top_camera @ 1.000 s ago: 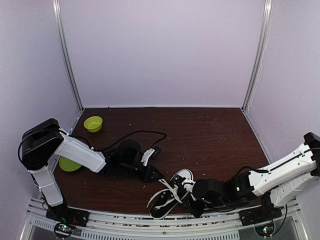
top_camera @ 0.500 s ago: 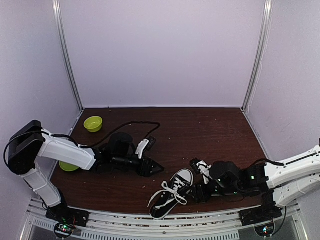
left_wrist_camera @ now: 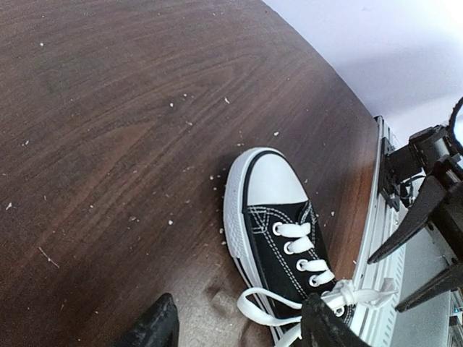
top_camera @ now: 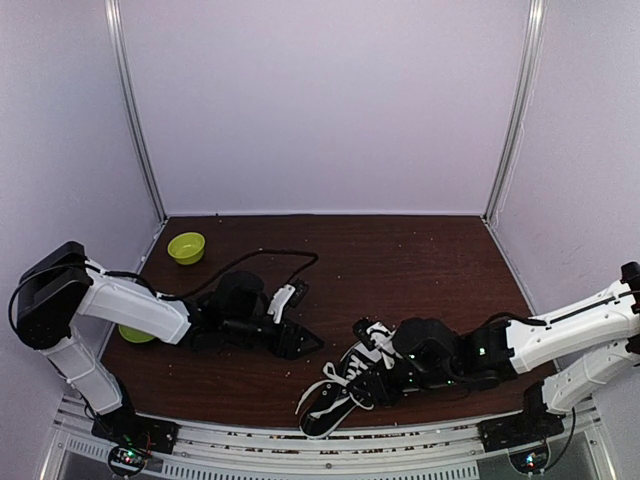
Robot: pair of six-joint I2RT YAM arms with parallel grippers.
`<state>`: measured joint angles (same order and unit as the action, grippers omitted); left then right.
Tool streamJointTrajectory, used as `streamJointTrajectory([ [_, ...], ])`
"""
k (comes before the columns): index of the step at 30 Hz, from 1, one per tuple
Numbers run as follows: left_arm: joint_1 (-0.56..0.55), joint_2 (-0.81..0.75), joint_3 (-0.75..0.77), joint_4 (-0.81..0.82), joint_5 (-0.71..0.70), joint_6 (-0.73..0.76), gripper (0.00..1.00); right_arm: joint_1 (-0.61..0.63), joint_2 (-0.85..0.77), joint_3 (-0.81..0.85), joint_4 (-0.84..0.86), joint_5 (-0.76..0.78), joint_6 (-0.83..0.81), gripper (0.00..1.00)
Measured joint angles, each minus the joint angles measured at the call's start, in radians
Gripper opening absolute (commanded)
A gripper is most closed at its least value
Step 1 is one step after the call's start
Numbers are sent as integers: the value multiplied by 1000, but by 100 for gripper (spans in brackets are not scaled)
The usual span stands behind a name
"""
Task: Tie the shoes
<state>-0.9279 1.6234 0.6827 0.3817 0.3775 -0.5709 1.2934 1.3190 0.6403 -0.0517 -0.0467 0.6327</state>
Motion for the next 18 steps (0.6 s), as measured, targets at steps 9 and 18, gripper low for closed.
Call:
streamJointTrajectory([
  [9, 0, 5, 0, 6, 0, -1, 58, 10, 31, 28, -29, 3, -5, 18],
  [18, 0, 6, 0, 6, 0, -1, 58, 10, 37, 29, -42, 6, -5, 0],
])
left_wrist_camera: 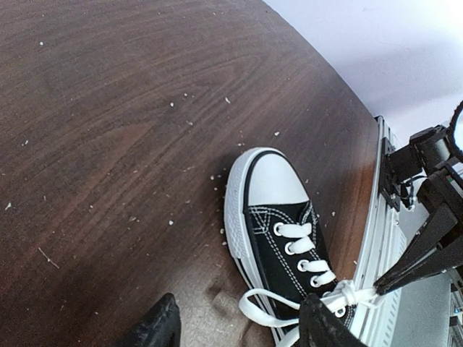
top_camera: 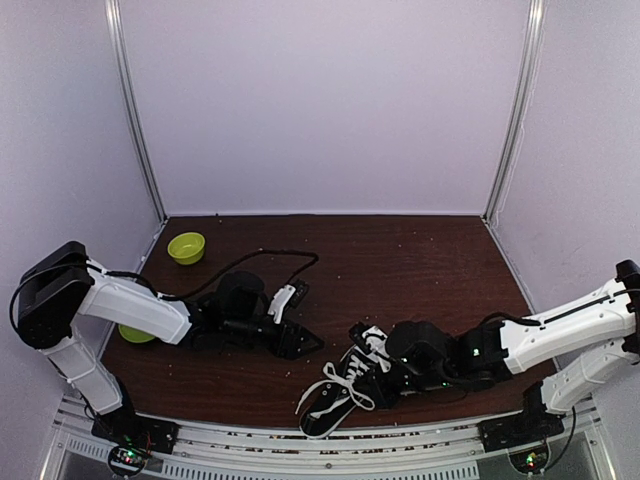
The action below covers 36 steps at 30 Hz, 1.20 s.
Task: Tie the shoes
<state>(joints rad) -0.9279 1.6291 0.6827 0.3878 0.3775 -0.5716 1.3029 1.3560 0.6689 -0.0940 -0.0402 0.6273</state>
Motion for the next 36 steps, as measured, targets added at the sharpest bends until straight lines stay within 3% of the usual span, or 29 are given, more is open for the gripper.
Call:
streamJointTrajectory([
  [12, 0, 9, 0, 18, 14, -11, 58, -21, -124, -67, -123, 118, 69, 0],
  [26, -59, 101, 0, 122, 173, -30, 59, -129, -148, -119, -183, 168, 139, 1],
  [28, -72, 106, 1, 143, 201, -30, 60, -145, -148, -119, -181, 167, 138, 15],
  [32, -96, 117, 1, 169, 248, -29, 62, -155, -159, -143, -151, 148, 135, 53],
  [36, -121, 117, 1, 165, 258, -16, 62, -156, -249, -254, -61, 82, 121, 67],
])
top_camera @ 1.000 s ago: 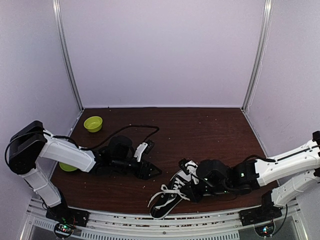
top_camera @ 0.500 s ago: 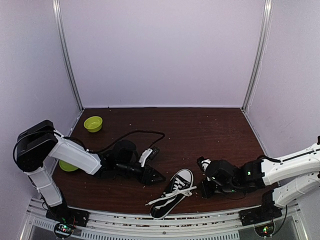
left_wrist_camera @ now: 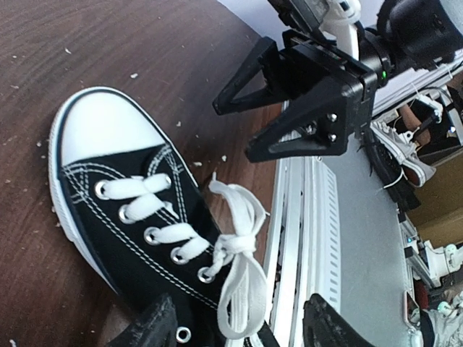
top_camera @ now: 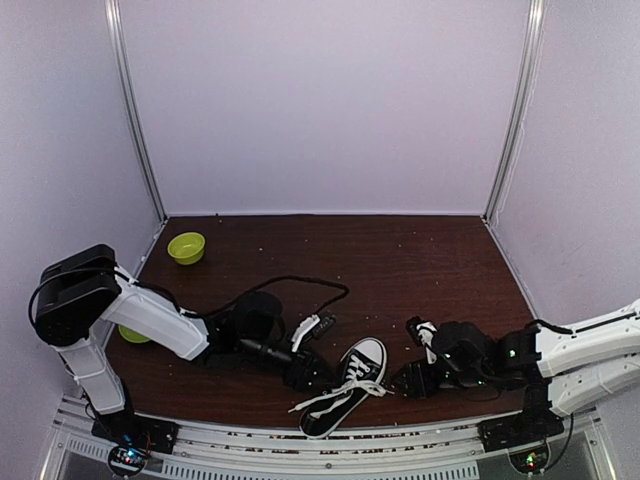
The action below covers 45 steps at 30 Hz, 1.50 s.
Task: Tie the shoes
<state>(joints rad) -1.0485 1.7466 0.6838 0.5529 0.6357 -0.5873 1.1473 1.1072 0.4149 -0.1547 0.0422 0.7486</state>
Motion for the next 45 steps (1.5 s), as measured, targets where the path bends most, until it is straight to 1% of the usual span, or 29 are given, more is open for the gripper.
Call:
streamJointTrajectory([
  [3, -18, 0, 3, -35, -7, 30, 62, 0, -59, -88, 93, -74, -11, 68],
  [6, -35, 0, 23, -110, -26, 72, 60, 0, -67, -127, 160, -133, -20, 68],
  [9, -49, 0, 51, -174, -53, 113, 54, 0, -38, -129, 224, -181, -40, 67],
  [12, -56, 0, 64, -209, -72, 136, 45, 1, 16, -123, 270, -217, -60, 64],
  [15, -58, 0, 64, -227, -84, 147, 38, 9, 71, -108, 287, -239, -77, 63],
  [19, -58, 0, 64, -237, -96, 157, 29, 19, 122, -85, 310, -256, -96, 56],
  [21, -58, 0, 65, -243, -100, 161, 24, 21, 137, -76, 315, -261, -100, 51],
  [26, -58, 0, 65, -256, -103, 167, 10, 24, 158, -56, 326, -270, -118, 29],
  [28, -58, 0, 66, -261, -104, 167, 7, 25, 160, -51, 326, -271, -126, 24],
  [29, -58, 0, 67, -263, -105, 169, 5, 25, 161, -50, 326, -271, -124, 23],
  [31, -58, 0, 67, -264, -105, 168, 0, 25, 161, -49, 323, -271, -125, 16],
  [33, -58, 0, 67, -264, -107, 170, 0, 25, 161, -48, 323, -271, -125, 7],
  [35, -58, 0, 67, -264, -109, 170, 0, 26, 161, -48, 322, -270, -125, 1],
  [40, -58, -9, 67, -269, -140, 170, 0, 27, 161, -46, 302, -270, -133, 0],
  [45, -51, -58, 61, -285, -198, 170, 0, 27, 148, -46, 253, -258, -140, 0],
])
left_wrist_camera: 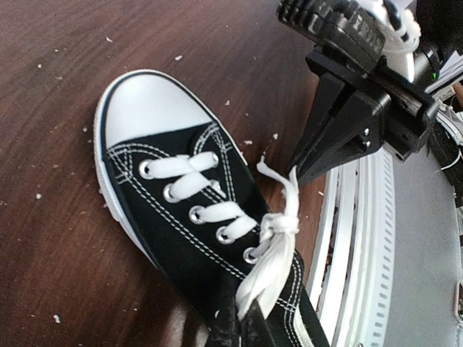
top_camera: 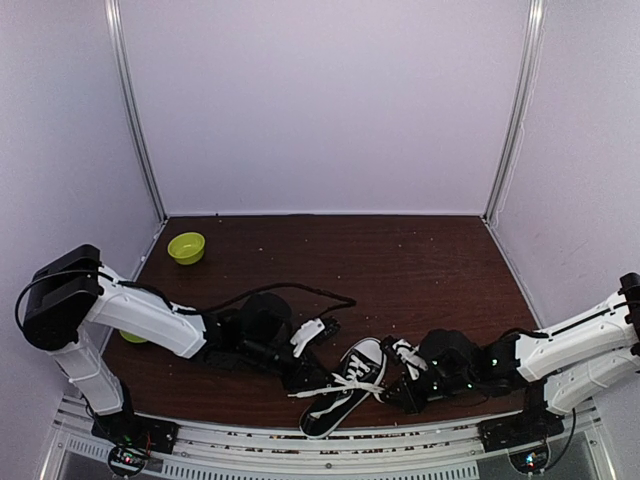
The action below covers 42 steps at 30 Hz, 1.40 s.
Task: Tie the shoes
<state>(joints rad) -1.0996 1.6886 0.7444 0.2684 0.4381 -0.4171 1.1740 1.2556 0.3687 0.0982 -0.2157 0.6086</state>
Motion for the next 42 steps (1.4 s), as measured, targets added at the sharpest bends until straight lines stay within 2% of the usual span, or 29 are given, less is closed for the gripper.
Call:
streamJointTrajectory([
  [11, 27, -46, -31, -34, -123, -15, 0, 0, -15, 0, -49, 38, 5, 0],
  [21, 56, -73, -51, -34, -148, -41, 1, 0, -22, -1, -31, 46, 16, 2],
  [23, 56, -73, -51, -33, -144, -41, 33, 0, -27, -1, -32, 43, 15, 30],
  [24, 56, -74, -51, -34, -142, -41, 47, 0, -32, -1, -35, 40, 17, 48],
  [25, 58, -77, -51, -37, -143, -39, 58, 0, -43, 0, -47, 37, 16, 62],
  [27, 66, -93, -51, -56, -148, -39, 67, 0, -69, 3, -82, 37, 11, 78],
  [29, 80, -125, -48, -79, -154, -38, 71, 0, -104, 21, -133, 48, 0, 96],
  [30, 88, -146, -44, -94, -159, -35, 71, -3, -125, 42, -161, 59, -9, 99],
  [33, 126, -195, -8, -142, -171, -27, 72, -33, -156, 142, -219, 84, -45, 99],
  [36, 220, -225, 53, -197, -197, -14, 73, -126, -141, 270, -246, 109, -83, 100],
  [39, 373, -264, 81, -240, -230, 4, 73, -258, -84, 380, -256, 132, -119, 100],
  [42, 597, -350, 58, -284, -252, 11, 75, -417, -39, 414, -256, 140, -166, 100],
])
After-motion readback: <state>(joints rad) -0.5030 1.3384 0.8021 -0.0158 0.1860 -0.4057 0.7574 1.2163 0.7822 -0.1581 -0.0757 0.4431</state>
